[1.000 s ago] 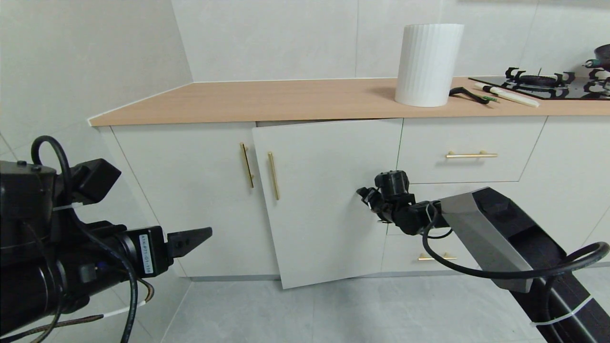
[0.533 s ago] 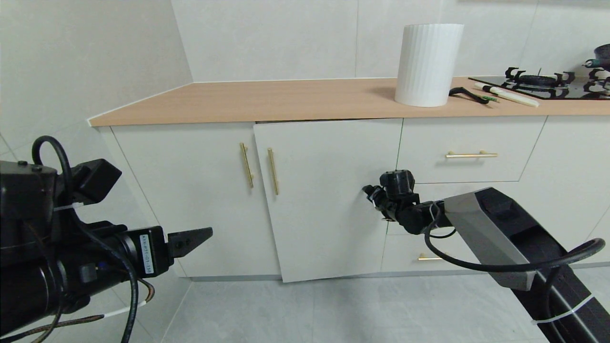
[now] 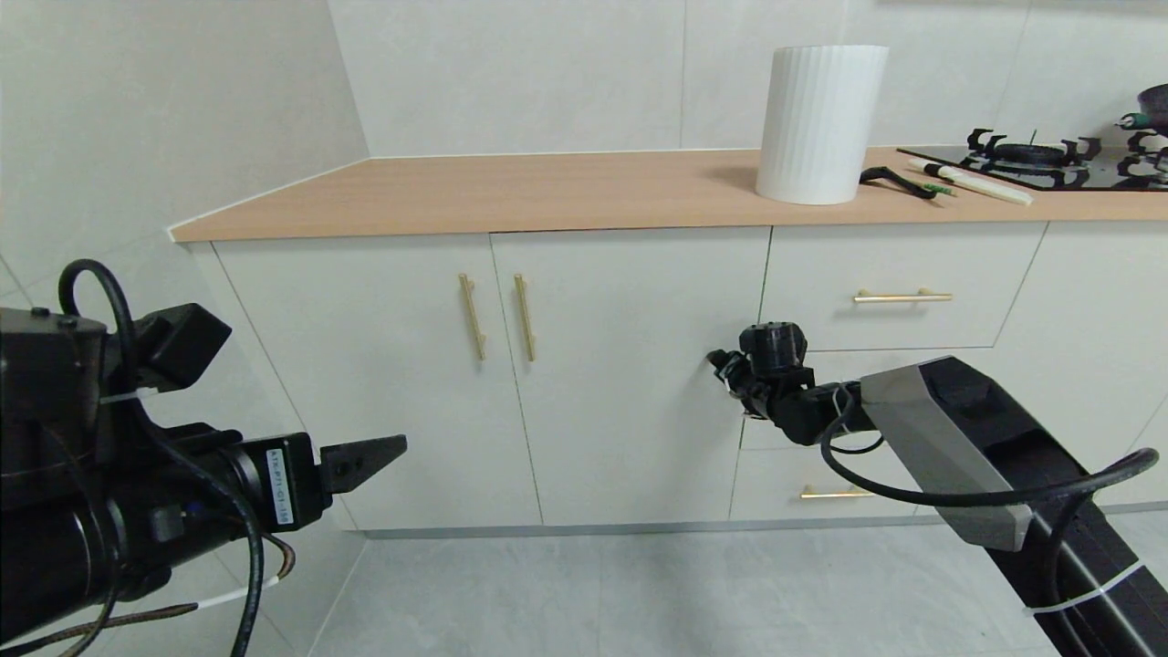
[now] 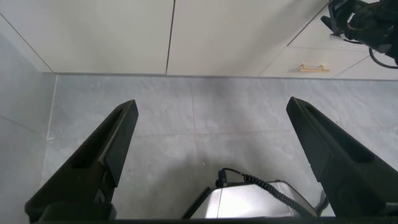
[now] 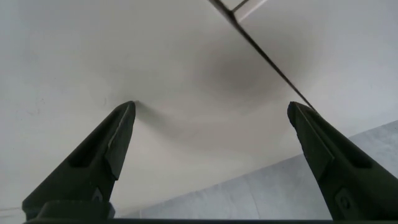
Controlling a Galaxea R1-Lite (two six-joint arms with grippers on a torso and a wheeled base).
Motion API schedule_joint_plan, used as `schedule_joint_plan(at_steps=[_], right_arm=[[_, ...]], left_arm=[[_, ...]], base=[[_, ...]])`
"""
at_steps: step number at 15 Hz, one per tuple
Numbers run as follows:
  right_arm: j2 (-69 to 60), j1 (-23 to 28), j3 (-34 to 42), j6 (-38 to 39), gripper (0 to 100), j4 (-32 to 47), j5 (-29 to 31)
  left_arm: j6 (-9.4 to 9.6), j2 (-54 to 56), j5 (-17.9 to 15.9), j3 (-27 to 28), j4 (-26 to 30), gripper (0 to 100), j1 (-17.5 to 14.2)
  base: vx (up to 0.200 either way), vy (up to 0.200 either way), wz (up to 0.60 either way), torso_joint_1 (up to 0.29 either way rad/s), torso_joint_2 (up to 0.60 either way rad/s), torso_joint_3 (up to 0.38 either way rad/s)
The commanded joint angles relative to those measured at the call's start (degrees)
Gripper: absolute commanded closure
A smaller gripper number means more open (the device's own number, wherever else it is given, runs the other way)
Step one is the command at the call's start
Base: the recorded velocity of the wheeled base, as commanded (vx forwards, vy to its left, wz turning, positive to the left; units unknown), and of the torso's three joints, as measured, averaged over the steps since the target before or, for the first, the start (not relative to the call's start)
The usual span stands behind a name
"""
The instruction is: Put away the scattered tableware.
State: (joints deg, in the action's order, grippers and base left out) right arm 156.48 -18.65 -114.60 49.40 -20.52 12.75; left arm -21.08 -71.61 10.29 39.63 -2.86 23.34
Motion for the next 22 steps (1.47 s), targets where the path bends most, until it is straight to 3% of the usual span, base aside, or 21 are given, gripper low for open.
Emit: schedule_joint_plan(at_steps=[1,7,10,11,13,15,17,21,22], right_arm=[[-0.3,0.0,0.0,0.0,0,0.0,0.0],[-5.5,-0.5,1.8,0.2,0,0.7,0.0],[-19.8,-2.4,16.3,0.4,0,0.1,-0.7],[-30.7,-4.6,27.3,-0.1,0,-1.1,-1.2],[-46.9,-6.4,42.3,-4.0,0,-4.7,-2.2],[-60.2,-7.7,56.2,-10.5,0,-8.2,-2.0],[-72.1,-7.8,69.4,-18.9,0,-12.0,-1.9],[-100.8,-7.5,91.4,-33.6,0,-14.7,1.7],[-105.2,-7.0,94.0,-36.6,0,-14.5,1.7]], left_arm=[[-0.02,0.0,0.0,0.0,0.0,0,0.0],[-0.02,0.2,0.1,0.0,0.0,0,-0.1],[0.07,1.9,0.7,0.3,-0.2,0,-0.1],[0.25,4.3,1.7,0.6,-0.4,0,-0.2],[0.69,8.4,1.7,0.4,-0.3,0,-0.2],[2.97,12.6,1.8,-0.4,-0.1,0,-1.1],[4.11,17.2,1.8,-1.9,0.1,0,-1.4],[11.15,32.9,5.7,-7.4,2.3,0,-3.5],[11.94,36.5,5.7,-8.3,3.5,0,-3.6]], base=[[0.0,0.0,0.0,0.0,0.0,0.0],[0.0,0.0,0.0,0.0,0.0,0.0],[0.0,0.0,0.0,0.0,0.0,0.0],[0.0,0.0,0.0,0.0,0.0,0.0],[0.0,0.0,0.0,0.0,0.0,0.0],[0.0,0.0,0.0,0.0,0.0,0.0],[0.0,0.0,0.0,0.0,0.0,0.0],[0.0,0.0,0.0,0.0,0.0,0.0],[0.0,0.0,0.0,0.0,0.0,0.0]])
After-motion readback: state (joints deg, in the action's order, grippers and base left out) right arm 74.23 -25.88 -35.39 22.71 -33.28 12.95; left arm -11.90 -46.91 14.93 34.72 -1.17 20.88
